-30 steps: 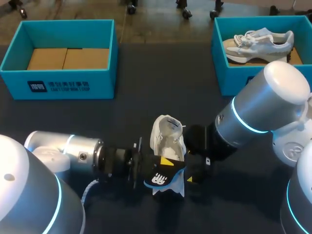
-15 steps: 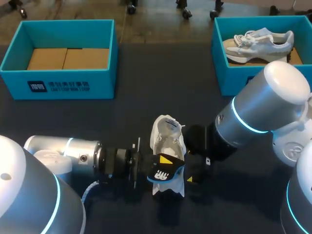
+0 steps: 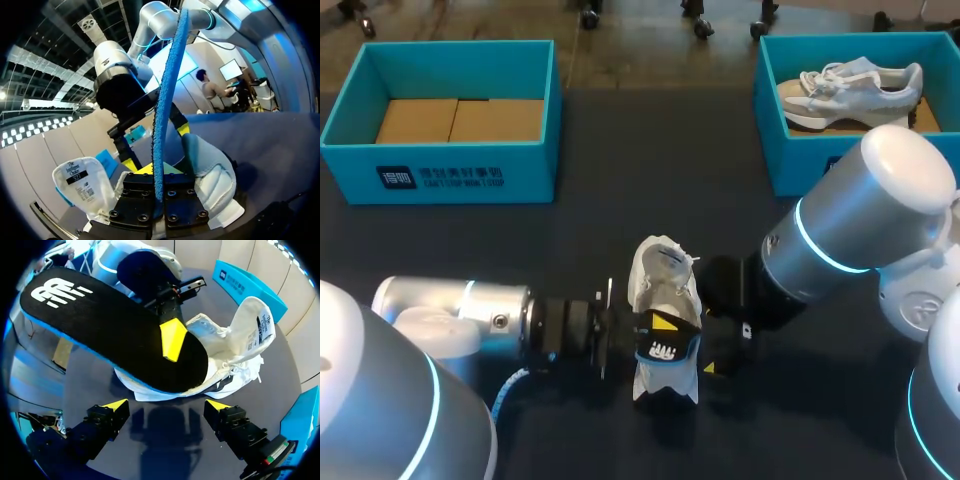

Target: Take the shoe out of the shoebox, open the shoe tongue, remove and reinsert the insole, then place the shoe into the shoebox

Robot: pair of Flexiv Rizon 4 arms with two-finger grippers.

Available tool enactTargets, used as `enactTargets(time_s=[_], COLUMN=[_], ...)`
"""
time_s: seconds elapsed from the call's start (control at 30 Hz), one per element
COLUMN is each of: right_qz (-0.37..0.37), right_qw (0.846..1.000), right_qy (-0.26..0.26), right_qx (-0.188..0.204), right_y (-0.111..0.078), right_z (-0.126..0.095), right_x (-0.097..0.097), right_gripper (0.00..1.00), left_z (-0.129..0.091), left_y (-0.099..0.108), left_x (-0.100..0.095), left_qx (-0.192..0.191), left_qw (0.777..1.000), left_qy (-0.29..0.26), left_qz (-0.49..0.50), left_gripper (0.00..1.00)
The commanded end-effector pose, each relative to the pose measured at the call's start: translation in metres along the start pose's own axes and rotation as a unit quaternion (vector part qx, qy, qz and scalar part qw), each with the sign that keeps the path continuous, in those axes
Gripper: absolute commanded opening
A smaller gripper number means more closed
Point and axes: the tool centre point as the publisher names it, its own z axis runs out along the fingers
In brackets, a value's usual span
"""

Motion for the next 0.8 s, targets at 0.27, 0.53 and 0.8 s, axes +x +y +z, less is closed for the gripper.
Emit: enactTargets(time_s=[0.27, 0.53, 0.8], right_qz=[0.0, 0.0, 0.0], right_qw=[1.0, 1.0, 1.0], right_qy=[-0.001, -0.001, -0.001], right_qx=[0.0, 0.0, 0.0], right_y=[0.0, 0.0, 0.0], right_z=[0.002, 0.002, 0.002], right_x=[0.001, 0.001, 0.001], right_gripper=[1.0, 1.0, 1.0], left_z=[0.005, 0.0, -0.006], left_y=[0.015, 0.005, -0.009], left_x=[-0.007, -0.005, -0.006], left_qx=[-0.026, -0.022, -0.015], left_qw=[1.0, 1.0, 1.0], left_qy=[0.001, 0.005, -0.009], left_qz=[-0.014, -0.015, -0.001], left_gripper=[0.0, 0.13, 0.4])
